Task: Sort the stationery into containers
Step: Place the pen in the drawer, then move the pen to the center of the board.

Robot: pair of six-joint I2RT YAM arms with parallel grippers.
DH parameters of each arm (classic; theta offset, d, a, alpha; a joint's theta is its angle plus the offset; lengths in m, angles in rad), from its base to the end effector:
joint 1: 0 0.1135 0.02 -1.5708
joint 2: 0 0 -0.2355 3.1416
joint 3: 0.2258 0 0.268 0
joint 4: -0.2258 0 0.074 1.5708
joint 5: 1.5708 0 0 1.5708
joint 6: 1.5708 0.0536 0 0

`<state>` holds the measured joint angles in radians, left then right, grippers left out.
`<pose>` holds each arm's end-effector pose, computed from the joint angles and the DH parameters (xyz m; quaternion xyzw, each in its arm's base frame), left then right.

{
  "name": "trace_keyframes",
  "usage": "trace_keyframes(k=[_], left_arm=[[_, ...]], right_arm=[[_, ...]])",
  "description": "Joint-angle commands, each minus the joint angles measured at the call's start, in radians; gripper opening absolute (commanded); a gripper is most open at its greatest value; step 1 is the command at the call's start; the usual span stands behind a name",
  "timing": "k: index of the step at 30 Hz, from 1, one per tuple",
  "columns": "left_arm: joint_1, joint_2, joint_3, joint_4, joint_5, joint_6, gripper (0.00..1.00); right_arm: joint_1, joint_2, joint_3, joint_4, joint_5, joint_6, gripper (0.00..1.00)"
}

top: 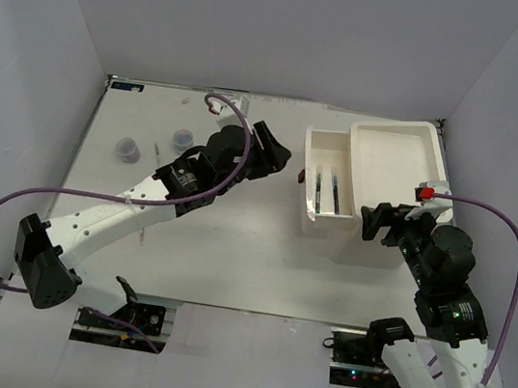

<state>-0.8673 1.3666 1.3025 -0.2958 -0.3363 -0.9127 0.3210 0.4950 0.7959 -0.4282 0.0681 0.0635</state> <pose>0.2421 -0.2580 0.3434 -0.1136 0.8083 -0.3494 0.4601 0.1633 0.0505 0.3439 -0.0740 0.7469 0.1011 0.6530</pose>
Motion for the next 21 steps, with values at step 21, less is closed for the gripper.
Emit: trace_keyframes(k=[21], left_arm=[[0.320, 0.527, 0.179, -0.032, 0.039, 0.264, 0.56]], right_arm=[[0.003, 0.016, 0.002, -0.032, -0.008, -0.010, 0.90]])
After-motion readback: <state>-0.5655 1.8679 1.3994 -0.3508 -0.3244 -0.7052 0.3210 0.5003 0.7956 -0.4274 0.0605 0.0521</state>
